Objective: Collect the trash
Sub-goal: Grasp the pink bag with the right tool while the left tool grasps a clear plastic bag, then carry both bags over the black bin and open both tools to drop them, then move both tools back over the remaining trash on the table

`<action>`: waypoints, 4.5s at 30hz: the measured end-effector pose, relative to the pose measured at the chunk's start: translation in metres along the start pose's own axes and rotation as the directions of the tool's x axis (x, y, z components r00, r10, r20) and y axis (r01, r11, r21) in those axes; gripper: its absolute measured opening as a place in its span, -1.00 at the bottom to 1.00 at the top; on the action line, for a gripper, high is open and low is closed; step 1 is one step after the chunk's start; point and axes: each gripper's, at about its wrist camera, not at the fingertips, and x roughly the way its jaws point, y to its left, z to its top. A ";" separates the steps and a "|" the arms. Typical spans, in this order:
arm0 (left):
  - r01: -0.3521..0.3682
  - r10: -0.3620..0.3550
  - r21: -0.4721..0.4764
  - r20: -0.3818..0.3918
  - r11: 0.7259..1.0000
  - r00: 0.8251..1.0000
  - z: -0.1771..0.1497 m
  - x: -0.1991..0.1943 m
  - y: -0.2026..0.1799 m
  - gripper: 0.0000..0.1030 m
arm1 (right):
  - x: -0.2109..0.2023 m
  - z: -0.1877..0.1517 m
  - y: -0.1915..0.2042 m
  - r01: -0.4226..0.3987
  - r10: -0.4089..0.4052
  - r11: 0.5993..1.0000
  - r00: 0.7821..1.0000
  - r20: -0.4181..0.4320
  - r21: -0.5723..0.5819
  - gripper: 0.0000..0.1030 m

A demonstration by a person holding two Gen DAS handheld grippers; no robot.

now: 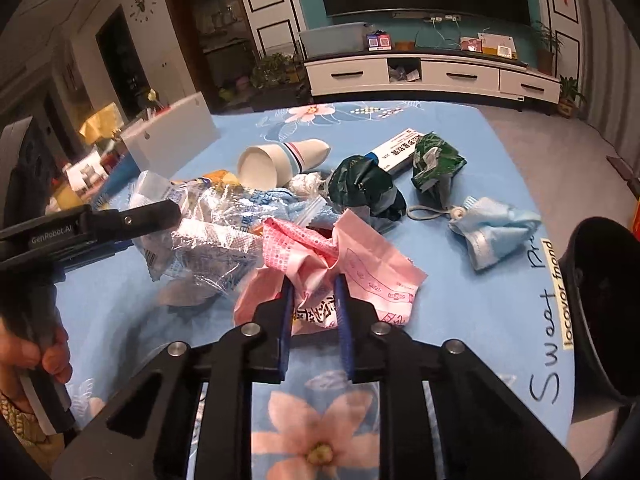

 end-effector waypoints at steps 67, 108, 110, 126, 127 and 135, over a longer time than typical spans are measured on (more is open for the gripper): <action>0.299 -0.192 0.396 -0.288 0.869 0.938 -0.043 0.153 -0.292 0.13 | -0.140 -0.062 -0.237 0.257 -0.393 0.814 0.904 0.169 0.521 -0.19; -0.215 0.212 -0.027 -0.076 0.976 0.974 -0.064 -0.048 0.000 0.94 | -0.079 -0.032 -0.035 0.010 -0.012 0.999 0.999 0.033 0.042 0.62; -0.213 0.210 -0.043 -0.073 0.976 0.975 -0.065 -0.049 0.008 0.94 | -0.067 -0.032 -0.025 0.001 -0.002 1.000 1.000 0.007 0.022 0.62; -0.159 0.154 -0.068 -0.074 0.985 0.985 -0.055 -0.022 0.029 0.94 | 0.011 -0.009 0.003 -0.034 0.024 0.994 0.995 -0.096 -0.100 0.62; -0.158 0.153 -0.067 -0.073 0.985 0.985 -0.053 -0.020 0.029 0.94 | 0.016 -0.006 0.003 -0.038 0.027 0.993 0.995 -0.101 -0.109 0.62; -0.145 0.142 -0.038 -0.065 0.989 0.988 -0.034 0.007 0.027 0.94 | 0.056 0.016 0.001 -0.056 0.030 0.981 0.990 -0.139 -0.184 0.62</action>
